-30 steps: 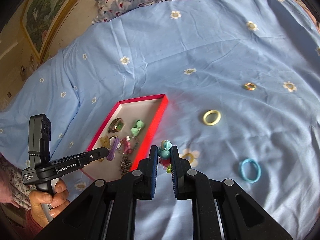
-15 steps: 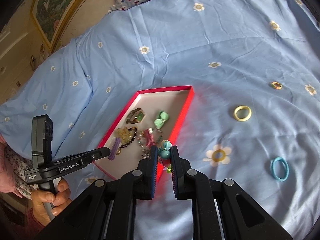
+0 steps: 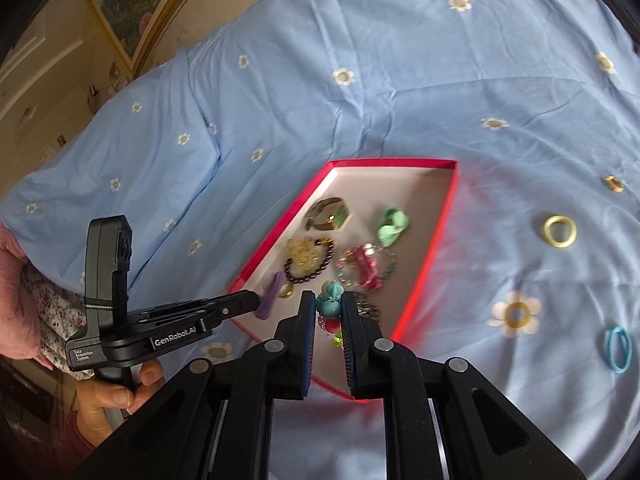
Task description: Organize jewelry
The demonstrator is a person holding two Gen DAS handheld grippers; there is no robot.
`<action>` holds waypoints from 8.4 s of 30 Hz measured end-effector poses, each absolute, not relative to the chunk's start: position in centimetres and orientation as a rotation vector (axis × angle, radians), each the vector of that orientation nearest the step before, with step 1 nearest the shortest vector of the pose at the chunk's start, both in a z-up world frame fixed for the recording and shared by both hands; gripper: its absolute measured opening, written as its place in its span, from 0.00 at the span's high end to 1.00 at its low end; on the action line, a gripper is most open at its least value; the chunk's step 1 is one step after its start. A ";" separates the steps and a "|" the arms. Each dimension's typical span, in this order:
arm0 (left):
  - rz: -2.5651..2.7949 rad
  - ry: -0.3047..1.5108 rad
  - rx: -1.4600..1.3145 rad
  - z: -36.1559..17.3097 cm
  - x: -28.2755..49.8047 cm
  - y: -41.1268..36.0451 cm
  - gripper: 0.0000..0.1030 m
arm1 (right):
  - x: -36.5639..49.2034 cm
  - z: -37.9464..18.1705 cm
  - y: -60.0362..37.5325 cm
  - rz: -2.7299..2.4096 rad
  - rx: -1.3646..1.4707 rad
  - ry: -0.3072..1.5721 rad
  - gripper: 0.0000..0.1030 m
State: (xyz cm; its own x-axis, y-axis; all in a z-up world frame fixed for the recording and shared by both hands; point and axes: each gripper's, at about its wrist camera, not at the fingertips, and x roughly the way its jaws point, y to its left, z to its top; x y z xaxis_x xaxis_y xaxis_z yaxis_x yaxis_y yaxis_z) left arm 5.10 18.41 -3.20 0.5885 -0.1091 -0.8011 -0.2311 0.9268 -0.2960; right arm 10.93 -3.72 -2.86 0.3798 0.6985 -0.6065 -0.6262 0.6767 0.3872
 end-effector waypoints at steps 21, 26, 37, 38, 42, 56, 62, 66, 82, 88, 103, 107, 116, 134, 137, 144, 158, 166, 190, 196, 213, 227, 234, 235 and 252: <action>0.130 1.005 -0.374 -5.5 5.7 20.1 0.96 | 12.6 -8.2 0.1 0.849 0.067 0.963 0.88; 0.136 1.027 -0.379 -6.3 6.0 20.4 0.96 | 13.3 -9.2 0.4 0.832 0.052 0.985 0.88; 0.141 1.031 -0.380 -6.6 6.2 20.4 0.90 | 13.8 -10.0 0.8 0.824 0.034 1.003 0.85; 0.142 1.032 -0.379 -6.6 6.3 20.4 0.88 | 13.9 -10.0 0.8 0.824 0.034 1.003 0.85; 0.148 1.031 -0.378 -6.6 6.3 20.5 0.85 | 13.8 -10.0 0.8 0.825 0.029 1.002 0.85; 0.145 1.015 -0.376 -6.0 5.8 20.3 0.68 | 13.2 -8.2 -0.1 0.823 0.048 0.960 0.72; 0.144 0.998 -0.376 -5.5 5.3 20.1 0.56 | 13.1 -7.5 -1.0 0.812 0.073 0.938 0.65; 0.142 0.982 -0.378 -5.0 4.7 20.0 0.49 | 12.7 -7.3 -1.5 0.806 0.082 0.925 0.58; 0.158 0.949 -0.405 -4.3 2.6 19.8 0.27 | 11.4 -6.8 -2.8 0.832 0.135 0.890 0.26; 0.163 0.909 -0.442 -3.9 1.3 20.1 0.14 | 10.8 -6.7 -3.3 0.846 0.159 0.848 0.14; 0.249 0.798 -0.424 -4.0 -2.5 19.6 0.11 | 7.7 -7.8 -5.4 0.782 0.072 0.704 0.11; 0.258 0.800 -0.370 -3.8 -3.0 18.8 0.10 | 6.7 -7.6 -5.6 0.776 0.029 0.667 0.10; 0.259 0.710 -0.261 -0.1 -4.2 17.2 0.00 | 4.3 -3.3 -5.7 0.802 -0.082 0.518 0.01; 0.354 0.704 -0.126 -2.6 -4.0 14.6 0.00 | 4.7 -7.0 -5.1 0.756 -0.124 0.579 0.00; 0.364 0.702 -0.112 -2.7 -4.4 14.5 0.00 | 4.8 -7.6 -5.4 0.739 -0.123 0.580 0.00; 0.371 0.695 -0.100 -2.7 -4.7 14.3 0.00 | 5.3 -8.0 -6.3 0.728 -0.088 0.593 0.00; 0.377 0.683 -0.079 -2.2 -5.0 13.8 0.00 | 4.8 -7.5 -6.6 0.726 -0.083 0.547 0.00; 0.378 0.680 -0.074 -2.1 -4.9 13.8 0.00 | 4.5 -7.5 -6.4 0.723 -0.101 0.542 0.00; 0.384 0.673 -0.068 -1.9 -5.2 13.6 0.00 | 3.9 -7.2 -6.4 0.729 -0.104 0.518 0.00; 0.384 0.671 -0.067 -1.9 -5.2 13.6 0.00 | 3.8 -7.1 -6.3 0.731 -0.103 0.517 0.00; 0.385 0.673 -0.067 -2.0 -5.2 13.5 0.00 | 3.7 -7.1 -6.2 0.737 -0.106 0.519 0.00; 0.382 0.664 -0.056 -1.8 -5.2 13.3 0.00 | 3.7 -7.0 -6.2 0.742 -0.101 0.516 0.00; 0.381 0.664 -0.054 -1.8 -5.1 13.3 0.00 | 3.7 -7.0 -6.2 0.743 -0.100 0.517 0.00; 0.380 0.665 -0.055 -1.8 -5.2 13.2 0.00 | 3.7 -7.0 -6.2 0.742 -0.100 0.517 0.00; 0.365 0.673 -0.048 -1.9 -4.3 13.4 0.00 | 3.8 -6.9 -6.1 0.746 -0.097 0.519 0.00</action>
State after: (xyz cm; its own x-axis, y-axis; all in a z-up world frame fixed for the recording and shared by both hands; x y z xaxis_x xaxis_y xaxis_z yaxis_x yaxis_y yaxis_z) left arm -4.27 13.42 -1.90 0.7211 0.3147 -0.6173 -0.3453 0.9356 0.0737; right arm 3.77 -6.12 -6.88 0.6154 0.6227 -0.4832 -0.6697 0.7364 0.0961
